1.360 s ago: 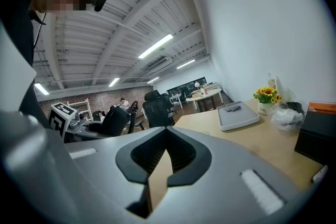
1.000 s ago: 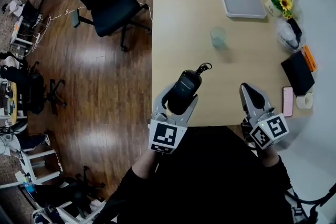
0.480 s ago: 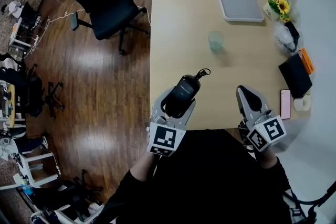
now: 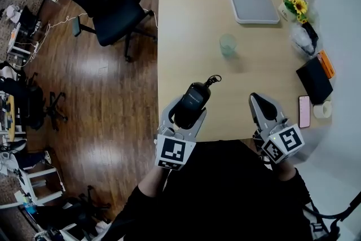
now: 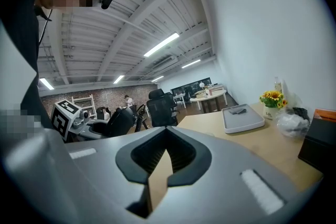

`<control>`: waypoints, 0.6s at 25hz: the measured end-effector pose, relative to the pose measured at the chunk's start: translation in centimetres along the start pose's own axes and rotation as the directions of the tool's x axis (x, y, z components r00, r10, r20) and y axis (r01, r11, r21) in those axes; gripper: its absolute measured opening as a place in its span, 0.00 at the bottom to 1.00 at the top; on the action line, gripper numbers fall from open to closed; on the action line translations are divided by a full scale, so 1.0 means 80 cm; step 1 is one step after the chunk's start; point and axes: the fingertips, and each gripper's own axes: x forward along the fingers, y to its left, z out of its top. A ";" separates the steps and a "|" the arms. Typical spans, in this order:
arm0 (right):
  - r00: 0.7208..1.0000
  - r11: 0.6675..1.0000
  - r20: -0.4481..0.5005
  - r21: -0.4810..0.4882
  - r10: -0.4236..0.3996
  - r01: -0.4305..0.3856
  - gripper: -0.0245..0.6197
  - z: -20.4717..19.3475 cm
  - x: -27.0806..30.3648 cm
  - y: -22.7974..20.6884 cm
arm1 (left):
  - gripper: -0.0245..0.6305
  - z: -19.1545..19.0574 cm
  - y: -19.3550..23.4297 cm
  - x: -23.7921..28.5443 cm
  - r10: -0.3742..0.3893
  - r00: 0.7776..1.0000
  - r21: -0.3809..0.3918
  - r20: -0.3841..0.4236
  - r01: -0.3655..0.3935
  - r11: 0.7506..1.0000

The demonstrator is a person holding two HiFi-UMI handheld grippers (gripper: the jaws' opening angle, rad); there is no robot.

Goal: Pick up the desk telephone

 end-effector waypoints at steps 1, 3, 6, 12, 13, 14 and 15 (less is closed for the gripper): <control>1.000 1.000 0.000 -0.001 0.000 0.000 0.04 0.000 0.000 0.000 | 0.44 0.000 0.001 0.000 0.000 1.000 -0.001 -0.002 0.000 1.000; 1.000 1.000 0.002 -0.002 0.001 -0.001 0.04 0.002 0.001 0.002 | 0.44 0.003 0.002 -0.001 0.004 1.000 -0.005 0.012 -0.004 1.000; 1.000 1.000 0.002 -0.004 0.005 -0.005 0.04 0.004 0.003 0.005 | 0.44 0.008 0.005 -0.002 0.007 1.000 -0.010 0.025 -0.006 1.000; 1.000 1.000 -0.009 -0.015 0.017 -0.017 0.04 0.003 0.004 0.008 | 0.44 0.009 0.004 -0.004 0.010 1.000 -0.006 0.021 -0.010 1.000; 1.000 1.000 -0.010 -0.015 0.017 -0.018 0.04 0.002 0.004 0.008 | 0.44 0.009 0.004 -0.004 0.011 1.000 -0.007 0.022 -0.011 1.000; 1.000 1.000 -0.012 -0.014 0.018 -0.018 0.04 0.002 0.005 0.008 | 0.44 0.009 0.004 -0.005 0.011 1.000 -0.007 0.021 -0.011 1.000; 1.000 1.000 -0.012 -0.014 0.018 -0.018 0.04 0.002 0.005 0.008 | 0.44 0.009 0.004 -0.005 0.011 1.000 -0.005 0.019 -0.011 1.000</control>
